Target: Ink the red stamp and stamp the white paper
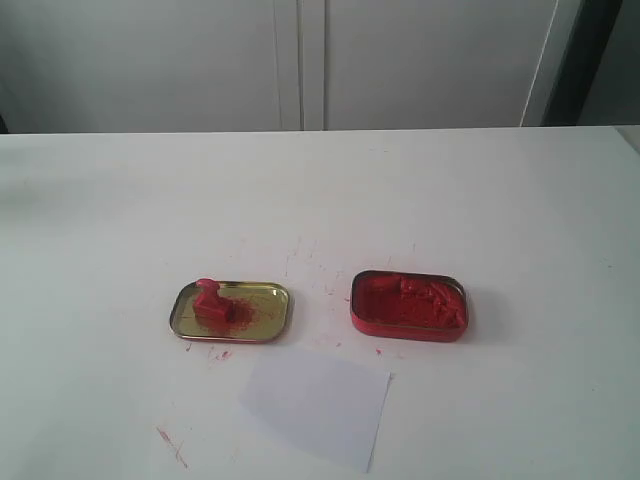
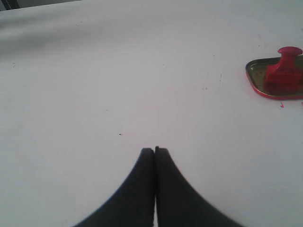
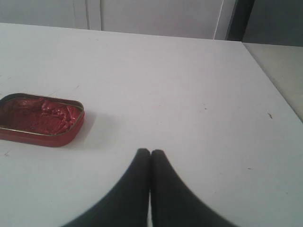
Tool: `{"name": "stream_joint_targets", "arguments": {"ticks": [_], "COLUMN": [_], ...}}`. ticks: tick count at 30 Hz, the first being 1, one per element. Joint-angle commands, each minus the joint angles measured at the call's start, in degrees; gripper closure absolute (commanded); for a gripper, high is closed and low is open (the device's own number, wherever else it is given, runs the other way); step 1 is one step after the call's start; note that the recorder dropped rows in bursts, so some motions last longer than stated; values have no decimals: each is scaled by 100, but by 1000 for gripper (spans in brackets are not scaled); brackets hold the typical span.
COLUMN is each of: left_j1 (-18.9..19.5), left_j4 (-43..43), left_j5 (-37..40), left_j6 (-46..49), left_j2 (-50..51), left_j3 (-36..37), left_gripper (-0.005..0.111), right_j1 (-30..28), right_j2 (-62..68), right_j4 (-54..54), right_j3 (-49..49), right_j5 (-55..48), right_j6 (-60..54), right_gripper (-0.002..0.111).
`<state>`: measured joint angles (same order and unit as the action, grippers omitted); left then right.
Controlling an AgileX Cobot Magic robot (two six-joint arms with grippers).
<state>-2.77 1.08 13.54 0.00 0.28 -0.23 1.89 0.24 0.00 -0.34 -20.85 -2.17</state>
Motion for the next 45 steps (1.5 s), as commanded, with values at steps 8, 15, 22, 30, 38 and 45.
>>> {"name": "stream_joint_targets", "arguments": {"ticks": [8, 15, 22, 30, 38, 45], "left_j1": [7, 7, 7, 7, 7, 7], "left_j4": [31, 31, 31, 31, 41, 31], "left_j5": [-773, -1841, -2772, -3121, -1463, -328], "left_j6": [0, 0, 0, 0, 652, 664], "left_j2": [-28, -28, -28, -28, -28, 619], "left_j3": [23, 23, 23, 23, -852, -1818], "left_gripper": [107, 107, 107, 107, 107, 107], "right_j1": [-9, -9, -9, -9, -9, -9], "right_j2": [-24, -24, -24, -24, -24, -24], "right_j4": [0, 0, 0, 0, 0, 0], "right_j3": [34, 34, 34, 34, 34, 34], "right_j5": [92, 92, 92, 92, 92, 92], "right_j6": [-52, -52, -52, -52, -52, -52], "right_gripper": [108, 108, 108, 108, 108, 108]}}
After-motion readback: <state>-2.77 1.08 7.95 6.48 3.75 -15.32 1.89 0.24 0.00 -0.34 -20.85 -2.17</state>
